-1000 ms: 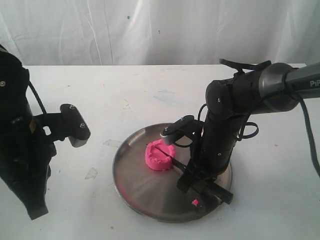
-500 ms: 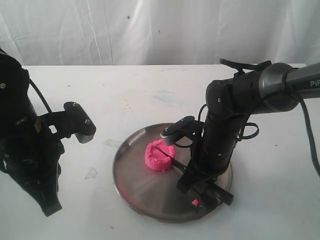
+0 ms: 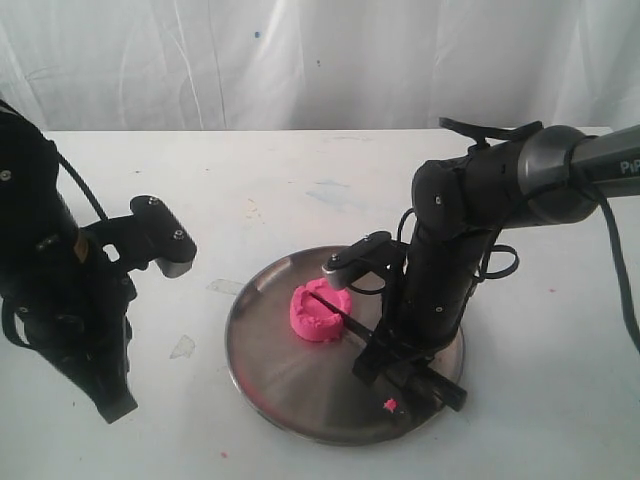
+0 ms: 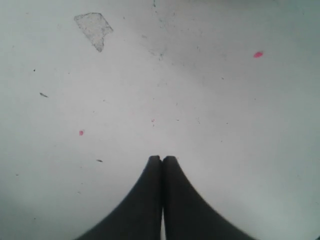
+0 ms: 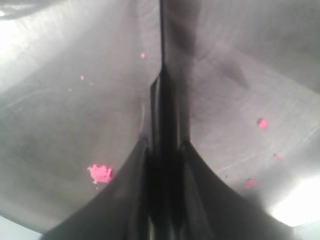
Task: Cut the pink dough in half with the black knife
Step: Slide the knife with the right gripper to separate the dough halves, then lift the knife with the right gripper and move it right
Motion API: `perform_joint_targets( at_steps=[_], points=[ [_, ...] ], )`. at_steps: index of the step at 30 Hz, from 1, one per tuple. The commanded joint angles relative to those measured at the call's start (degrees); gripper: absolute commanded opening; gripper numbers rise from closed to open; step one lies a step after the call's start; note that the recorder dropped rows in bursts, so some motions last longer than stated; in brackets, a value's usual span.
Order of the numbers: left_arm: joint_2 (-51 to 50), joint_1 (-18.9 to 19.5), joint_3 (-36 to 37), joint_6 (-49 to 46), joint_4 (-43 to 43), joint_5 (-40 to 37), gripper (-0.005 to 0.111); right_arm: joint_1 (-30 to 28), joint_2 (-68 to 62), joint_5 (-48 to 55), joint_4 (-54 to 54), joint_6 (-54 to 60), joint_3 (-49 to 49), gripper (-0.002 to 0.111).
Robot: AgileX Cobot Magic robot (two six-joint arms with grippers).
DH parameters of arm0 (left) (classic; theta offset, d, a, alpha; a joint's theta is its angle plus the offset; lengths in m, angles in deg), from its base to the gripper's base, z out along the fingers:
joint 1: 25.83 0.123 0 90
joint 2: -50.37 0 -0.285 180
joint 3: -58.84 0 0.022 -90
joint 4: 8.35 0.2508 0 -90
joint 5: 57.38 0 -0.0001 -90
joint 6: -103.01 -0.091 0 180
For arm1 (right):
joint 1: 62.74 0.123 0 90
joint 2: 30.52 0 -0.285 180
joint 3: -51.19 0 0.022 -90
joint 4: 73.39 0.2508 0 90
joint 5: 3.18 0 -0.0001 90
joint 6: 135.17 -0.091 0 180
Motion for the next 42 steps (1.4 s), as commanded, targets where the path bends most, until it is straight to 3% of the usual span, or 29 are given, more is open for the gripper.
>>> perform_joint_targets(
  at_steps=[1, 6, 19, 26, 42],
  points=[
    [0.63, 0.05, 0.48, 0.73, -1.05, 0.66, 0.0, -0.06, -1.19, 1.13, 1.56, 3.99, 0.65, 0.0],
    [0.63, 0.05, 0.48, 0.73, -1.15, 0.63, 0.0, -0.06, -1.19, 1.71, 6.41, 10.27, 0.65, 0.0],
    [0.63, 0.05, 0.48, 0.73, -1.27, 0.63, 0.0, -0.06, -1.19, 1.48, 7.36, 9.16, 0.54, 0.0],
    [0.63, 0.05, 0.48, 0.73, -1.27, 0.63, 0.0, -0.06, -1.19, -7.01, 1.6, -10.57, 0.65, 0.0],
    [0.63, 0.05, 0.48, 0.73, -1.24, 3.78, 0.0, -0.06, -1.07, -9.92, 3.11, -10.69, 0.33, 0.0]
  ],
)
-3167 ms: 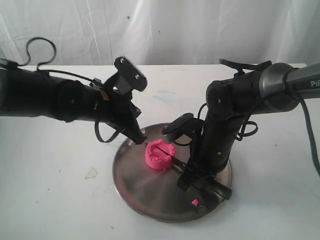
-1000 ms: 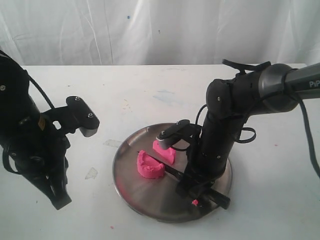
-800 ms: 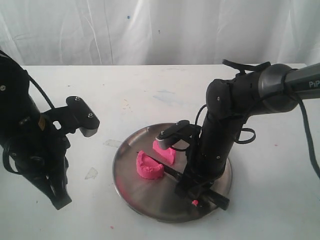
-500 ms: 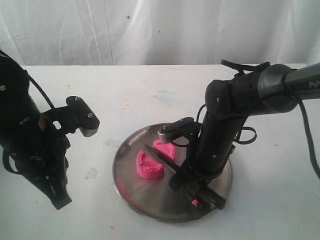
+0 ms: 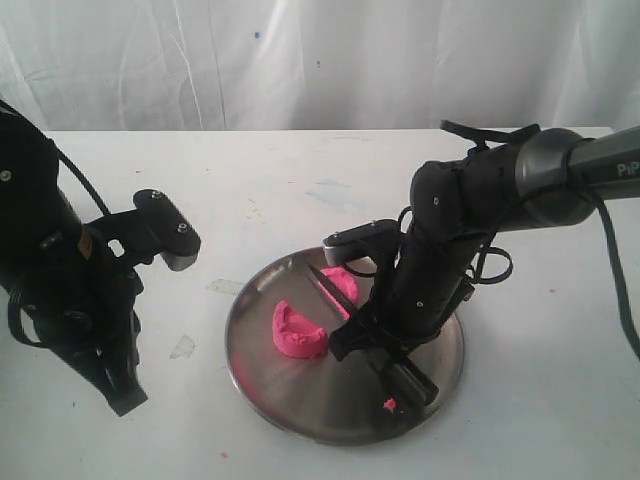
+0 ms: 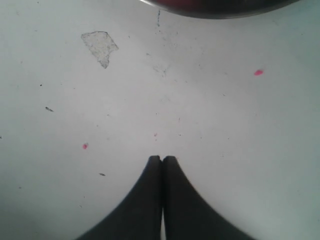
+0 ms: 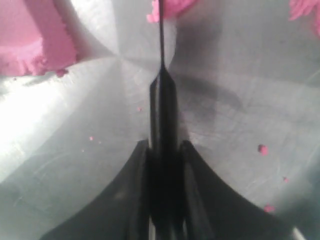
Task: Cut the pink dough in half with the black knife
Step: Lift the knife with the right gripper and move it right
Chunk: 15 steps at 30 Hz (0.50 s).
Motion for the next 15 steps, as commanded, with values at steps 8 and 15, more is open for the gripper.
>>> perform_joint_targets(
  at_steps=[8, 15],
  points=[
    [0.63, 0.05, 0.39, 0.52, -0.62, 1.98, 0.0, -0.06, 7.78, 0.6, 1.76, 0.82, -0.83, 0.0],
    [0.63, 0.05, 0.39, 0.52, -0.62, 1.2, 0.0, -0.06, 21.31, 2.47, -10.27, 2.5, -0.83, 0.0]
  ],
)
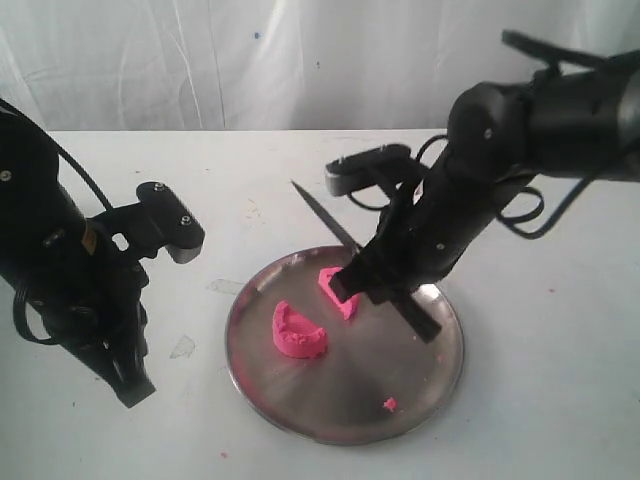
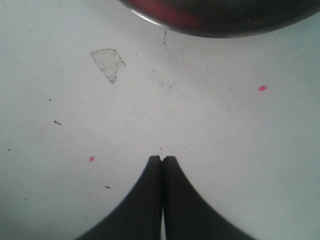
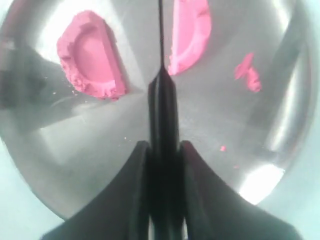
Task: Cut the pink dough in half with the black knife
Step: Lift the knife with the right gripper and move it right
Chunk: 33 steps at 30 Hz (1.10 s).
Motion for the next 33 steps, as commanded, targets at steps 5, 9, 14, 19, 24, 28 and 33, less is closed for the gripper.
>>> perform_joint_targets(
  at_steps=[5, 9, 14, 19, 24, 28, 33],
  points=[
    [0.63, 0.05, 0.39, 0.68, -0.81, -1.93, 0.0, -0.06, 13.22, 0.77, -20.27, -7.03, -0.23, 0.0],
    [0.63, 0.05, 0.39, 0.68, -0.91, -1.93, 0.0, -0.06, 14.06, -1.41, -22.17, -10.06, 1.34, 0.0],
    [0.63, 0.05, 0.39, 0.68, -1.06, -1.93, 0.0, -0.06, 12.8, -9.66, -22.66, -11.15, 6.35, 0.0],
    [0.63, 0.05, 0.39, 0.68, -1.29, -1.93, 0.0, -0.06, 8.52, -13.92, -22.66, -15.39, 9.46, 0.0],
    [0.63, 0.05, 0.39, 0.95, -1.72, -1.93, 0.0, -0.06, 3.51, -12.18, -22.27, -19.37, 9.46, 0.0],
    [0.63, 0.05, 0.39, 0.95, -1.72, -1.93, 0.0, -0.06, 1.51, -11.1, -22.24, -19.37, 9.46, 0.0],
    [0.63, 0.05, 0.39, 0.95, -1.72, -1.93, 0.0, -0.06, 0.85, -10.11, -22.13, -20.6, 9.46, 0.0]
  ],
)
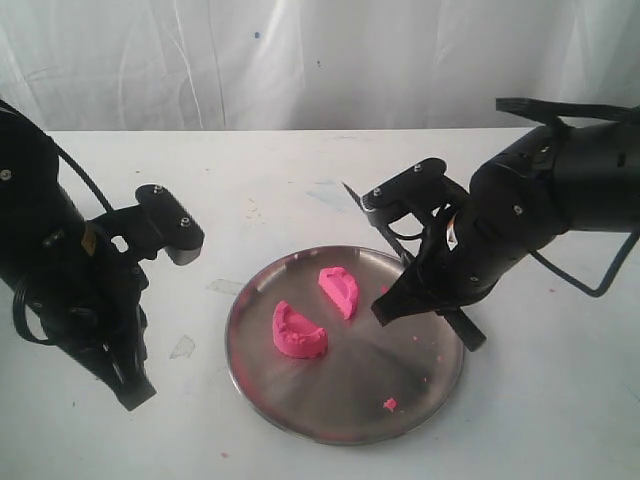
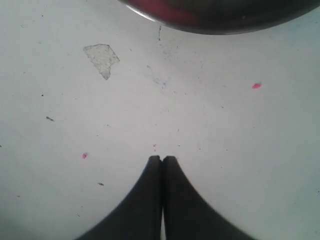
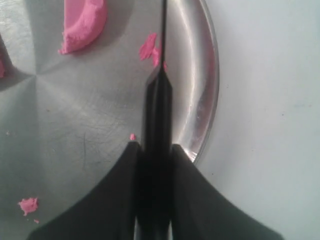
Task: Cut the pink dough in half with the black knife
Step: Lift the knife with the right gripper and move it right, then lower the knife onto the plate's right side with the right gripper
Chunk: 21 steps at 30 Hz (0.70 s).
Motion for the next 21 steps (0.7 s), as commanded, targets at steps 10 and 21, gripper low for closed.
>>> perform_joint_targets(
  at_steps=[10, 21],
  points=[
    [0.63, 0.05, 0.39, 0.75, -1.11, -1.2, 0.0, -0.2, -0.03, -0.26, 5.11, 0.63, -1.18, 0.001],
    [0.63, 0.05, 1.02, 0.75, -1.09, -0.52, 0.0, -6.69, -6.52, 5.05, 30.45, 23.25, -4.24, 0.001]
  ],
)
